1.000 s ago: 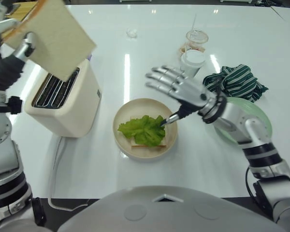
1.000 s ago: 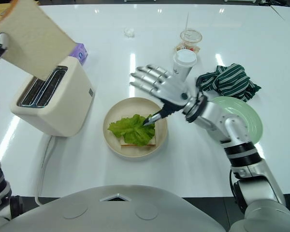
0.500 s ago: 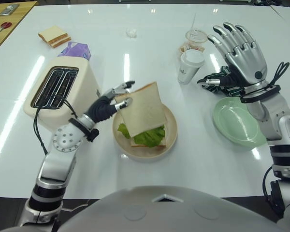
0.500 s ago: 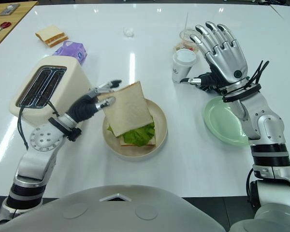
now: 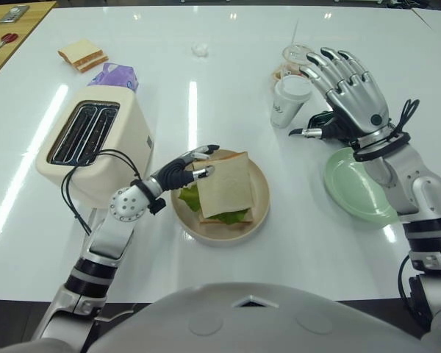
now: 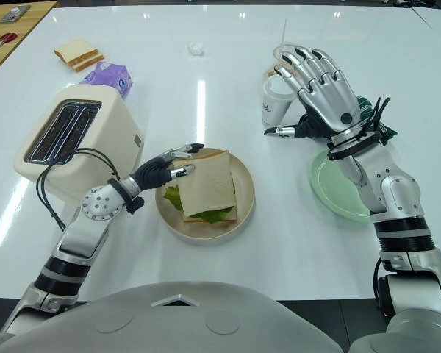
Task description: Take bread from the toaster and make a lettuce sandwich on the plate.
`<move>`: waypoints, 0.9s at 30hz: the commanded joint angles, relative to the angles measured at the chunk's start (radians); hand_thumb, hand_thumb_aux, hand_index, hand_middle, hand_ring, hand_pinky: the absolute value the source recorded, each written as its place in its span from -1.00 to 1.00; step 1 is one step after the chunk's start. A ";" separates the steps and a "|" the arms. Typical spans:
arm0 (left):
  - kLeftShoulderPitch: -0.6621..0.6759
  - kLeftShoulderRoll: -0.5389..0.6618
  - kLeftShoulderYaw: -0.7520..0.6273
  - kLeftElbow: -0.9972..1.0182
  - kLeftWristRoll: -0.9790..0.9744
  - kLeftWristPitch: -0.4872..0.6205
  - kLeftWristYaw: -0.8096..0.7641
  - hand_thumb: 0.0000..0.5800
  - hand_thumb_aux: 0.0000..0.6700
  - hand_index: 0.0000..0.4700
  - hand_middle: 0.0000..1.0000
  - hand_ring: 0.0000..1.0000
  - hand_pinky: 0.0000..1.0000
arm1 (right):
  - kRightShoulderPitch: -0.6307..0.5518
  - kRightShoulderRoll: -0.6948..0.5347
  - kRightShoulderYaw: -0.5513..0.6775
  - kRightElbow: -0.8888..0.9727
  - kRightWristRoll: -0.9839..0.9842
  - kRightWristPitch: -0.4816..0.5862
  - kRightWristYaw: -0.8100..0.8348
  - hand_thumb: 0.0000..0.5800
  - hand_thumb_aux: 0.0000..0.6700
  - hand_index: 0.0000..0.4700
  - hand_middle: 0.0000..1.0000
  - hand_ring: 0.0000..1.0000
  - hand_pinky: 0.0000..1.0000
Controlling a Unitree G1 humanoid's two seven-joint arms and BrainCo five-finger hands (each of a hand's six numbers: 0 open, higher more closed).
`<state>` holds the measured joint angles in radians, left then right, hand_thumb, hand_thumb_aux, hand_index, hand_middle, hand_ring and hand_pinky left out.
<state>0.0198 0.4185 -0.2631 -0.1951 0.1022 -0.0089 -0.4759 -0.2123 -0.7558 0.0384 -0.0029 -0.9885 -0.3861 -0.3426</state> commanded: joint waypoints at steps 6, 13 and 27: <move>-0.008 -0.005 -0.028 0.060 0.057 -0.035 0.007 1.00 1.00 1.00 -1.00 -1.00 -1.00 | -0.003 -0.011 0.021 -0.009 0.007 -0.017 0.001 -1.00 -1.00 -1.00 -1.00 -1.00 -1.00; -0.012 0.001 -0.032 0.096 0.108 -0.058 0.031 1.00 1.00 1.00 -1.00 -1.00 -1.00 | -0.003 -0.011 0.027 -0.014 0.008 -0.021 0.000 -1.00 -1.00 -1.00 -1.00 -1.00 -1.00; -0.026 -0.015 -0.008 0.088 0.172 -0.071 0.108 -1.00 -1.00 -1.00 -1.00 -1.00 -1.00 | -0.005 -0.018 0.035 0.001 0.010 -0.031 -0.008 -1.00 -1.00 -1.00 -1.00 -1.00 -1.00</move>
<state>0.0020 0.4090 -0.2853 -0.0836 0.2640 -0.0823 -0.3787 -0.2122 -0.7607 0.0684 -0.0025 -0.9834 -0.4088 -0.3501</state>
